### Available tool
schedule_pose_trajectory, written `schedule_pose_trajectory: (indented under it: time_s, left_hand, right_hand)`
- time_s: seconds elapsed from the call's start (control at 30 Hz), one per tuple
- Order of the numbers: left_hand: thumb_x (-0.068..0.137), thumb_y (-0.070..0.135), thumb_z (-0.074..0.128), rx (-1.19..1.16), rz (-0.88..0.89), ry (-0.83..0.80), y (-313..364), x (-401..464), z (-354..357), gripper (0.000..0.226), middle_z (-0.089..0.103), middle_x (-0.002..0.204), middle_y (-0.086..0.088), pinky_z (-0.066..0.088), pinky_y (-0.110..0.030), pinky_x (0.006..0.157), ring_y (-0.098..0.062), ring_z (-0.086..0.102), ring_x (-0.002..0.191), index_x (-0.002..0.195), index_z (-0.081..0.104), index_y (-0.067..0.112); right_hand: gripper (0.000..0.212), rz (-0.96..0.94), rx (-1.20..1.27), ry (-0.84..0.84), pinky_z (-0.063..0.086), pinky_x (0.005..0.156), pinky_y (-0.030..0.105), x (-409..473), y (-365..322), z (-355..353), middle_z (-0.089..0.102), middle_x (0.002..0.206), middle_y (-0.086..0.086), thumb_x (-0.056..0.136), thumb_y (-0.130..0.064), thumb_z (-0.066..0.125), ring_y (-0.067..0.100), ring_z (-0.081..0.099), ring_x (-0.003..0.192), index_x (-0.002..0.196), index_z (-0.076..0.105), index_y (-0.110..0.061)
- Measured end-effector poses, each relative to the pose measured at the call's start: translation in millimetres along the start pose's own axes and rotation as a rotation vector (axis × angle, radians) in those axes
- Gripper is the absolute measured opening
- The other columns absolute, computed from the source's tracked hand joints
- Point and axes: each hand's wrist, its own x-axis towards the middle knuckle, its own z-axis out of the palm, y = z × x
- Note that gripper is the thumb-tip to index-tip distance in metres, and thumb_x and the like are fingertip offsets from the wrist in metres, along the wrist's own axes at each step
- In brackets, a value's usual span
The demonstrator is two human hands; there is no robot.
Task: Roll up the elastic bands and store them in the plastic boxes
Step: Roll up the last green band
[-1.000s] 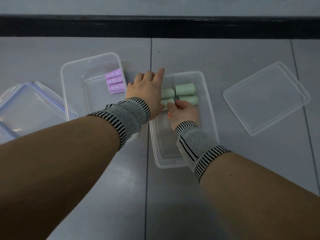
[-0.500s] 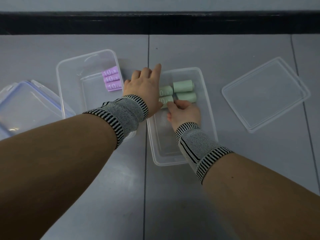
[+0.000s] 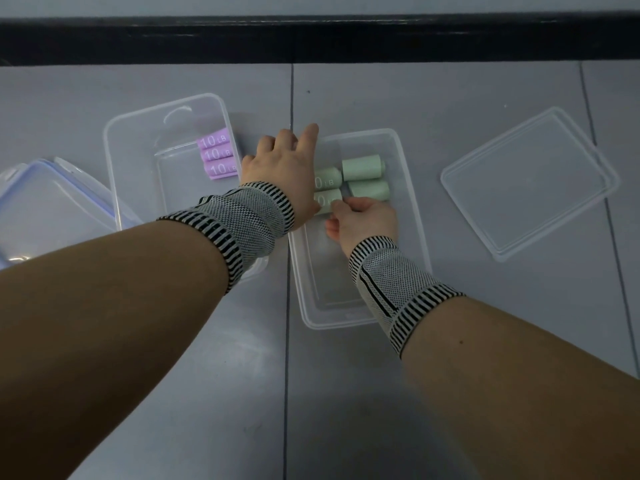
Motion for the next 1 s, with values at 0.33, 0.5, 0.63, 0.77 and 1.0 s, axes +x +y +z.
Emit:
schedule_pose_trajectory:
  time_s: [0.33, 0.5, 0.63, 0.77, 1.0]
  left_hand:
    - [0.075, 0.041, 0.073, 0.0, -0.005, 0.02, -0.8, 0.1, 1.4, 0.102, 0.035, 0.141, -0.009, 0.037, -0.048, 0.099, -0.033, 0.034, 0.128, 0.149, 0.004, 0.025]
    - [0.075, 0.04, 0.073, -0.006, 0.028, 0.04, -0.7, -2.6, 0.7, 0.104, 0.03, 0.146, -0.006, 0.034, -0.048, 0.102, -0.031, 0.029, 0.132, 0.149, 0.002, 0.024]
    - [0.077, 0.046, 0.067, -0.009, 0.079, 0.092, -6.8, -12.0, -4.9, 0.099, 0.016, 0.155, -0.004, 0.025, -0.048, 0.111, -0.028, 0.015, 0.141, 0.15, 0.005, 0.02]
    - [0.087, 0.061, 0.027, 0.049, 0.21, 0.112, -11.4, -41.7, -4.7, 0.081, 0.002, 0.159, 0.0, 0.008, -0.048, 0.118, -0.021, -0.003, 0.146, 0.151, 0.006, 0.016]
    - [0.083, 0.068, 0.007, 0.014, 0.119, 0.089, -15.4, -74.1, 25.6, 0.09, 0.0, 0.159, -0.006, -0.002, -0.043, 0.116, -0.021, -0.003, 0.147, 0.15, 0.009, 0.008]
  right_hand:
    - [0.026, -0.157, -0.215, 0.058, 0.056, 0.078, 0.043, -2.2, 5.5, 12.9, 0.07, 0.086, 0.002, 0.088, -0.033, 0.057, 0.023, 0.067, 0.081, 0.104, 0.067, -0.016]
    - [0.02, -0.274, -0.33, 0.08, 0.049, 0.077, 0.028, -3.1, 4.8, 3.8, 0.067, 0.09, -0.001, 0.091, -0.028, 0.056, 0.016, 0.061, 0.086, 0.098, 0.068, -0.013]
    - [0.023, -0.208, -0.277, 0.062, 0.045, 0.079, 0.023, -3.4, 2.5, 3.3, 0.065, 0.091, -0.005, 0.09, -0.03, 0.06, 0.013, 0.062, 0.089, 0.105, 0.065, -0.013]
    - [0.028, -0.22, -0.273, 0.036, 0.051, 0.09, 0.032, -0.3, 1.2, 2.8, 0.068, 0.102, -0.002, 0.091, -0.028, 0.059, 0.015, 0.064, 0.096, 0.114, 0.062, -0.012]
    - [0.028, -0.275, -0.322, -0.086, 0.053, 0.087, 0.036, -4.8, -0.7, -2.9, 0.069, 0.104, 0.001, 0.092, -0.028, 0.055, 0.015, 0.064, 0.093, 0.113, 0.066, -0.013]
